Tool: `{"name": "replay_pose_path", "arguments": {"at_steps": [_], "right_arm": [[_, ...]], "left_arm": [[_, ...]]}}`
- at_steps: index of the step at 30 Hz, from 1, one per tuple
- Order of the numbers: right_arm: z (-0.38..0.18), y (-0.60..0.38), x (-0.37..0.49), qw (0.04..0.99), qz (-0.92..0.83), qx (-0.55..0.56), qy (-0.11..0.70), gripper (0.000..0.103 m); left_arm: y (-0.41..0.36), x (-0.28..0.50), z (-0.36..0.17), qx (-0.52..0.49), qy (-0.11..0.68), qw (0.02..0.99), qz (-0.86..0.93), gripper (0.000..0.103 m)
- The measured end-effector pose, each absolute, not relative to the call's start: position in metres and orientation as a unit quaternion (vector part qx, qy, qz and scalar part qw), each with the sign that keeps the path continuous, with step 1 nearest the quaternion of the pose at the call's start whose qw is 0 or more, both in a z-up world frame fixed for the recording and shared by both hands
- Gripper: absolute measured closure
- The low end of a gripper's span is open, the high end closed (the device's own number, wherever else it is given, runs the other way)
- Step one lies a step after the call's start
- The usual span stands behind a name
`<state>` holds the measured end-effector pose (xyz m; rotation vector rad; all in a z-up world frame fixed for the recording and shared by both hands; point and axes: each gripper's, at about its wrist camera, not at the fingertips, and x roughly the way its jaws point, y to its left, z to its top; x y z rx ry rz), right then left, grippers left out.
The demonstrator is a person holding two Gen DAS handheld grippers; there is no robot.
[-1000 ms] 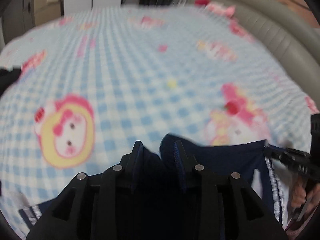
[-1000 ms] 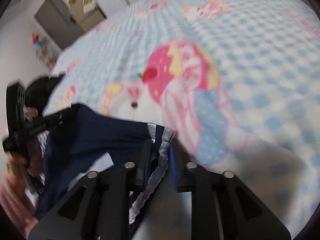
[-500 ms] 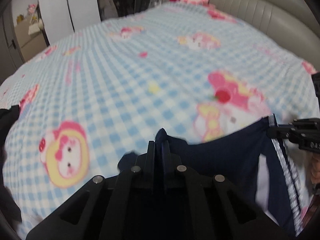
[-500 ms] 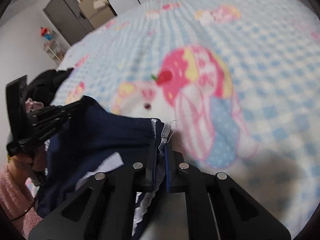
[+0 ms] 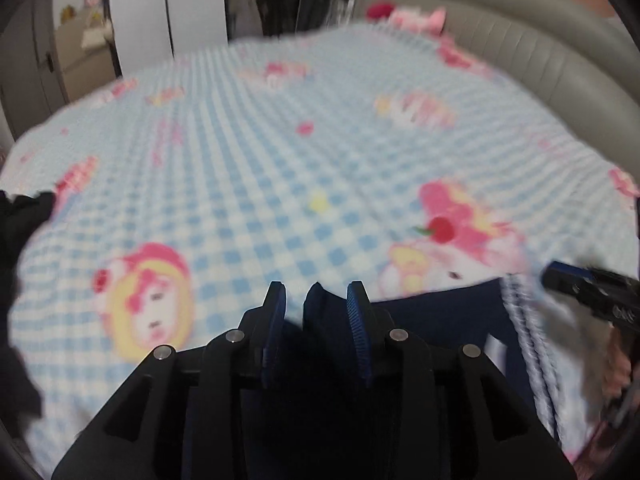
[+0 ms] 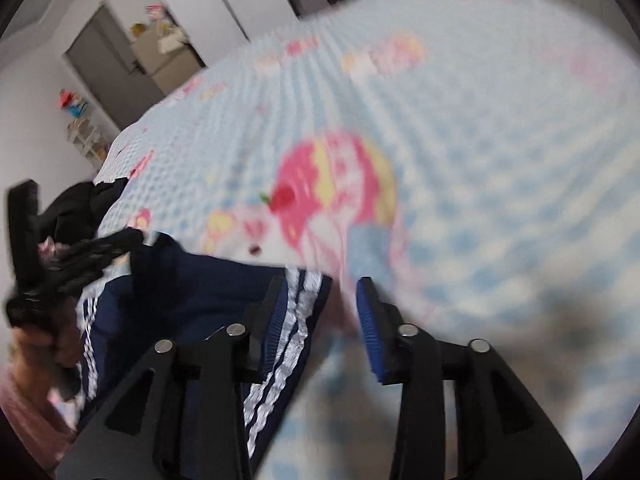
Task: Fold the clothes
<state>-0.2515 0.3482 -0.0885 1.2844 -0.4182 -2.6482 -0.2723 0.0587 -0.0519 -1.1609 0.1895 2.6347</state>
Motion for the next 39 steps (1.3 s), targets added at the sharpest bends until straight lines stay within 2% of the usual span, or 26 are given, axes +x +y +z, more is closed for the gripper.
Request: {"name": "replay_pose_path", "arguments": {"at_steps": [4, 9, 13, 16, 20, 25, 27, 31, 33, 34, 35, 36, 37, 39], "right_arm": [[-0.07, 0.314, -0.222, 0.148, -0.875, 0.447, -0.117, 0.065], [-0.074, 0.244, -0.177, 0.177, -0.868, 0.46, -0.064, 0.065], [-0.079, 0.219, -0.145, 0.182, -0.865, 0.462, -0.074, 0.065], [-0.08, 0.216, -0.122, 0.167, -0.872, 0.457, -0.058, 0.064], [-0.081, 0.233, -0.095, 0.152, -0.869, 0.466, -0.067, 0.061], [-0.09, 0.248, -0.078, 0.128, -0.864, 0.483, -0.063, 0.06], [-0.095, 0.251, -0.076, 0.138, -0.859, 0.486, -0.081, 0.06], [-0.103, 0.263, -0.075, 0.178, -0.847, 0.47, -0.17, 0.057], [-0.105, 0.265, -0.076, 0.177, -0.847, 0.467, -0.183, 0.057], [-0.105, 0.264, -0.077, 0.17, -0.85, 0.468, -0.173, 0.059], [-0.106, 0.262, -0.078, 0.163, -0.852, 0.469, -0.164, 0.069], [-0.106, 0.261, -0.079, 0.156, -0.855, 0.47, -0.154, 0.077], [-0.106, 0.258, -0.079, 0.148, -0.86, 0.469, -0.139, 0.088], [-0.103, 0.251, -0.078, 0.128, -0.871, 0.463, -0.099, 0.093]], "left_arm": [[0.019, -0.195, -0.047, -0.407, 0.031, 0.108, 0.906, 0.069], [-0.011, -0.127, -0.08, -0.443, 0.015, 0.057, 0.895, 0.069], [-0.053, -0.1, -0.096, -0.463, -0.098, 0.023, 0.881, 0.069], [-0.074, -0.083, -0.109, -0.477, -0.183, 0.04, 0.859, 0.069], [-0.079, -0.061, -0.122, -0.479, -0.223, 0.046, 0.848, 0.06], [-0.083, -0.046, -0.133, -0.482, -0.28, 0.073, 0.827, 0.06], [-0.083, -0.043, -0.135, -0.478, -0.303, 0.093, 0.819, 0.06], [-0.085, -0.043, -0.143, -0.466, -0.358, 0.132, 0.798, 0.06], [-0.085, -0.046, -0.149, -0.464, -0.375, 0.133, 0.792, 0.062], [-0.083, -0.046, -0.15, -0.466, -0.371, 0.125, 0.793, 0.065], [-0.079, -0.047, -0.148, -0.471, -0.349, 0.113, 0.802, 0.08], [-0.074, -0.048, -0.145, -0.476, -0.323, 0.101, 0.812, 0.087], [-0.07, -0.049, -0.142, -0.48, -0.297, 0.088, 0.821, 0.087], [-0.064, -0.045, -0.128, -0.474, -0.272, 0.079, 0.834, 0.089]]}}
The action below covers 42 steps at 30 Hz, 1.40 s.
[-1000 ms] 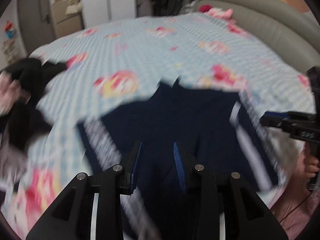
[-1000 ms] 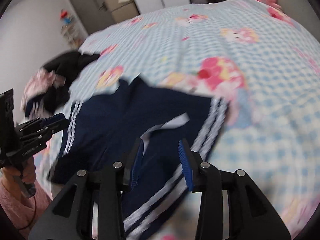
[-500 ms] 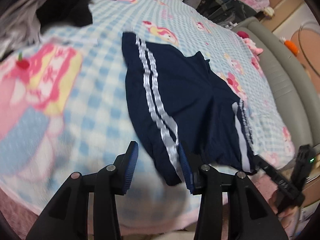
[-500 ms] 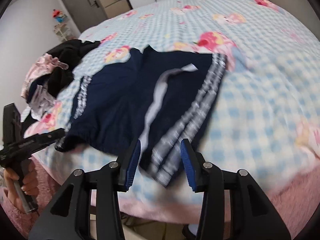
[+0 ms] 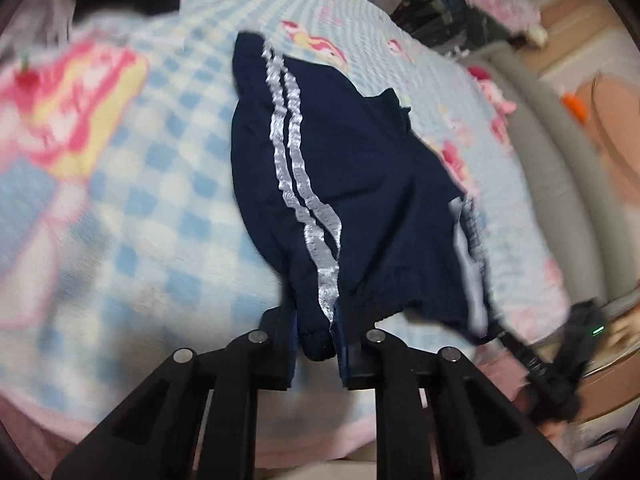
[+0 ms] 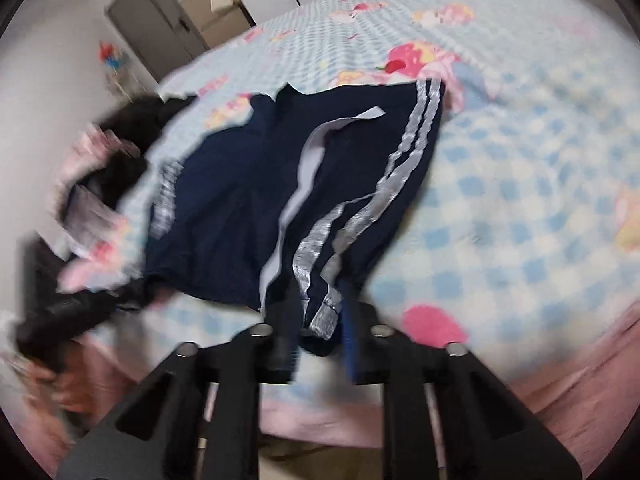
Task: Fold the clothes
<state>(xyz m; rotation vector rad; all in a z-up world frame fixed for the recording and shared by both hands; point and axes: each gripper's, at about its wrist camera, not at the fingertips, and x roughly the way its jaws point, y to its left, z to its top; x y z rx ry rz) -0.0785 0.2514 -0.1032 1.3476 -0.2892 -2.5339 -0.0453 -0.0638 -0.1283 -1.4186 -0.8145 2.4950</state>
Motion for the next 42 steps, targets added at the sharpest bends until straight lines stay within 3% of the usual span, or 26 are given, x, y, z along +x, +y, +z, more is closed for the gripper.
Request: {"name": "replay_pose_path", "arguments": {"at_steps": [6, 11, 13, 15, 21, 28, 36, 38, 39, 40, 42], "right_arm": [[-0.077, 0.264, -0.068, 0.129, -0.877, 0.448, -0.113, 0.094], [-0.123, 0.266, -0.074, 0.123, -0.844, 0.509, -0.118, 0.086], [-0.124, 0.275, -0.074, 0.13, -0.837, 0.509, -0.15, 0.078], [-0.106, 0.283, -0.071, 0.129, -0.855, 0.478, -0.155, 0.068], [-0.076, 0.287, -0.082, 0.108, -0.882, 0.441, -0.124, 0.067], [-0.037, 0.215, -0.157, 0.187, -0.883, 0.431, -0.026, 0.067], [-0.059, 0.119, -0.269, 0.229, -0.861, 0.45, 0.061, 0.067], [-0.079, 0.101, -0.297, 0.223, -0.852, 0.466, 0.081, 0.067], [-0.09, 0.095, -0.309, 0.223, -0.846, 0.477, 0.085, 0.067], [-0.104, 0.091, -0.321, 0.224, -0.838, 0.49, 0.087, 0.067], [-0.12, 0.088, -0.335, 0.231, -0.826, 0.509, 0.081, 0.084]], "left_arm": [[-0.057, -0.03, -0.096, -0.461, -0.222, 0.076, 0.856, 0.089], [-0.063, -0.046, -0.138, -0.512, -0.238, 0.073, 0.822, 0.084], [-0.071, -0.047, -0.135, -0.507, -0.252, 0.073, 0.821, 0.076], [-0.08, -0.047, -0.124, -0.491, -0.251, 0.067, 0.832, 0.059], [-0.106, -0.074, -0.103, -0.472, -0.228, 0.048, 0.85, 0.059], [-0.124, -0.152, -0.111, -0.489, -0.143, 0.019, 0.861, 0.06], [-0.141, -0.214, -0.131, -0.492, -0.136, 0.041, 0.859, 0.059], [-0.142, -0.222, -0.136, -0.485, -0.14, 0.054, 0.862, 0.065], [-0.141, -0.221, -0.136, -0.481, -0.144, 0.06, 0.863, 0.08], [-0.141, -0.22, -0.136, -0.475, -0.148, 0.068, 0.865, 0.085], [-0.138, -0.223, -0.132, -0.465, -0.145, 0.069, 0.87, 0.095]]}}
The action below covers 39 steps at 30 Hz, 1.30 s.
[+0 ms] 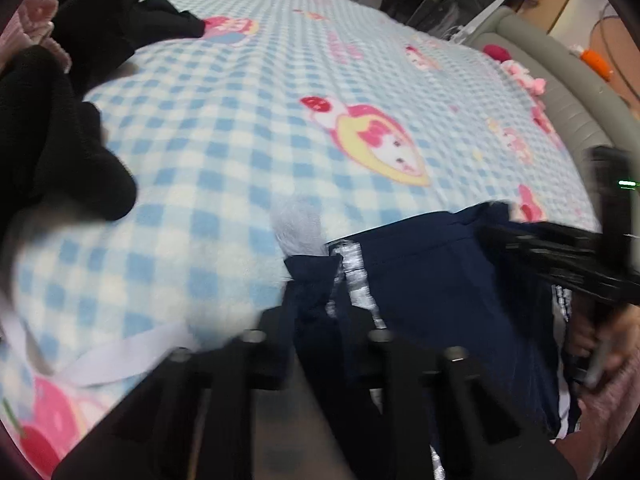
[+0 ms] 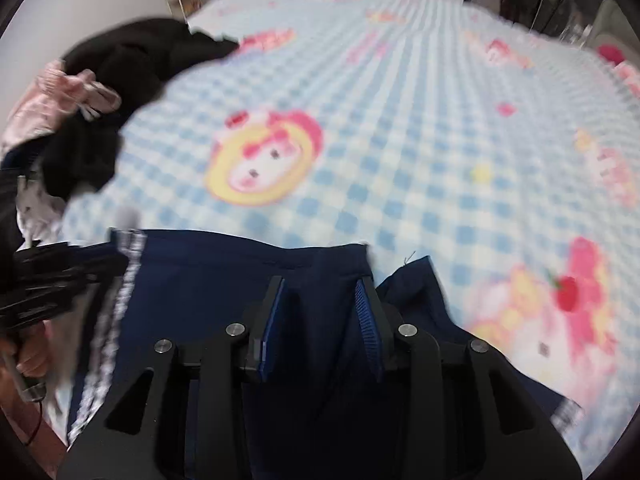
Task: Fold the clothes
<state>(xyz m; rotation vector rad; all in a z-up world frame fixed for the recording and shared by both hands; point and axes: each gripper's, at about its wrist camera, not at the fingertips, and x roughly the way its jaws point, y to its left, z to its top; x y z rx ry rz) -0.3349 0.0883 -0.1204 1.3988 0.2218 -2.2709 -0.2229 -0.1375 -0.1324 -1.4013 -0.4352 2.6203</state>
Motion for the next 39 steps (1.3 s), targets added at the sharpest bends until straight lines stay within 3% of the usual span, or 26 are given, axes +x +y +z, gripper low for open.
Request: {"name": "replay_pose_path", "arguments": {"at_steps": [1, 2, 7, 13, 14, 15, 17, 18, 19, 23, 27, 29, 35, 39], "right_arm": [[-0.124, 0.09, -0.338, 0.236, -0.823, 0.511, 0.071, 0.097], [-0.123, 0.092, -0.339, 0.244, -0.826, 0.505, 0.06, 0.099], [-0.098, 0.107, -0.34, 0.268, -0.848, 0.458, -0.007, 0.101], [-0.13, 0.098, -0.364, 0.237, -0.84, 0.488, -0.026, 0.1], [-0.133, 0.099, -0.366, 0.235, -0.835, 0.495, -0.037, 0.098], [-0.136, 0.101, -0.368, 0.234, -0.831, 0.503, -0.047, 0.096], [-0.118, 0.107, -0.361, 0.237, -0.841, 0.482, -0.065, 0.077], [-0.103, 0.11, -0.353, 0.242, -0.85, 0.463, -0.07, 0.072], [-0.088, 0.114, -0.345, 0.247, -0.857, 0.447, -0.07, 0.067], [-0.039, 0.127, -0.301, 0.248, -0.869, 0.426, -0.054, 0.067], [-0.017, 0.145, -0.23, 0.251, -0.869, 0.424, -0.033, 0.067], [-0.023, 0.16, -0.199, 0.248, -0.867, 0.431, -0.04, 0.067], [-0.081, 0.19, -0.123, 0.191, -0.851, 0.486, -0.054, 0.068], [-0.098, 0.209, -0.104, 0.149, -0.859, 0.482, -0.082, 0.068]], "left_arm": [[-0.137, -0.223, -0.128, -0.458, -0.142, 0.067, 0.875, 0.095], [-0.137, -0.223, -0.124, -0.45, -0.14, 0.064, 0.88, 0.096], [-0.151, -0.221, -0.104, -0.414, -0.153, 0.056, 0.895, 0.096], [-0.164, -0.24, -0.155, -0.485, -0.177, 0.045, 0.855, 0.086], [-0.166, -0.238, -0.153, -0.483, -0.187, 0.044, 0.855, 0.084], [-0.167, -0.232, -0.141, -0.473, -0.186, 0.038, 0.86, 0.077], [-0.168, -0.217, -0.116, -0.445, -0.178, 0.026, 0.877, 0.058], [-0.167, -0.206, -0.104, -0.426, -0.172, 0.025, 0.888, 0.058], [-0.165, -0.193, -0.093, -0.413, -0.171, 0.032, 0.894, 0.058], [-0.141, -0.149, -0.073, -0.401, -0.174, 0.079, 0.896, 0.061], [-0.094, -0.108, -0.075, -0.416, -0.146, 0.12, 0.889, 0.072], [-0.069, -0.096, -0.081, -0.43, -0.124, 0.136, 0.884, 0.079], [-0.019, -0.088, -0.09, -0.46, -0.098, 0.163, 0.867, 0.081], [-0.015, -0.093, -0.11, -0.495, -0.077, 0.126, 0.856, 0.081]]}}
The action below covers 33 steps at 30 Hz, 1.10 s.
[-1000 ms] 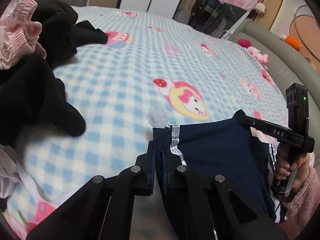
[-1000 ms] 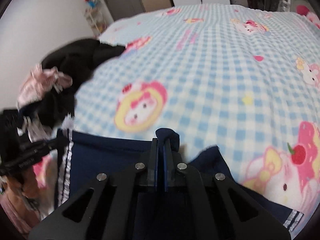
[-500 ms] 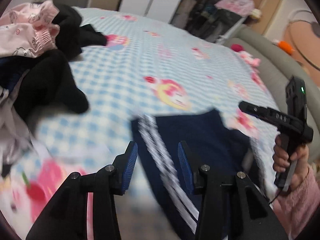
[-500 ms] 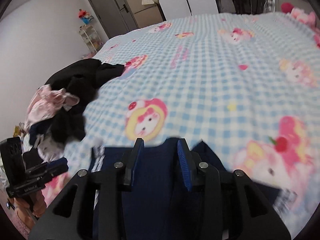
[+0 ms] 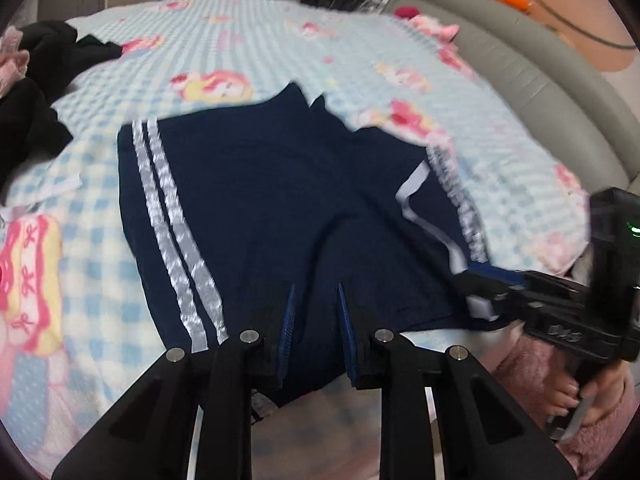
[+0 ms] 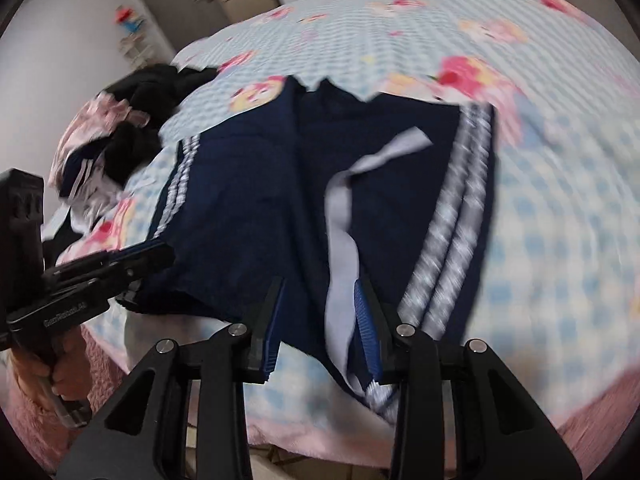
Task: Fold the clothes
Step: 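Lay the navy shorts flat again with both grippers holding the hem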
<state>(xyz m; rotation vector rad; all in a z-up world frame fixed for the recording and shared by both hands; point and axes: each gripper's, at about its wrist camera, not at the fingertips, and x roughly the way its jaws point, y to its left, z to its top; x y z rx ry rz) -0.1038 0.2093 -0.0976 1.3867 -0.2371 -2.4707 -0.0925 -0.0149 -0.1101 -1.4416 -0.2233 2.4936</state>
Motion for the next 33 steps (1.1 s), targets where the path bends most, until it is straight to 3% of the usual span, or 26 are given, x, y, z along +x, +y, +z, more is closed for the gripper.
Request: {"name": "replay_pose_path", "arguments": {"at_steps": [4, 9, 16, 20, 28, 31, 33], "right_arm": [[-0.098, 0.227, -0.104, 0.124, -0.862, 0.484, -0.084, 0.069], [-0.088, 0.253, -0.102, 0.11, -0.867, 0.475, -0.104, 0.068], [-0.118, 0.246, -0.096, 0.124, -0.85, 0.504, -0.088, 0.068], [-0.115, 0.262, -0.09, 0.124, -0.849, 0.499, -0.118, 0.068], [-0.11, 0.287, -0.084, 0.118, -0.857, 0.476, -0.158, 0.067], [-0.11, 0.275, -0.079, 0.124, -0.856, 0.485, -0.128, 0.067], [-0.113, 0.268, -0.075, 0.121, -0.854, 0.496, -0.102, 0.067]], "left_arm": [[-0.026, -0.086, -0.12, -0.514, -0.064, 0.095, 0.85, 0.081], [-0.023, -0.073, -0.094, -0.462, -0.103, 0.141, 0.87, 0.081], [0.045, -0.093, -0.107, -0.479, -0.066, 0.2, 0.852, 0.081], [0.051, -0.093, -0.13, -0.518, -0.023, 0.157, 0.84, 0.081], [0.038, -0.076, -0.1, -0.472, -0.056, 0.187, 0.86, 0.081], [0.057, -0.08, -0.094, -0.464, -0.046, 0.21, 0.859, 0.079], [0.075, -0.086, -0.106, -0.487, 0.001, 0.187, 0.853, 0.079]]}}
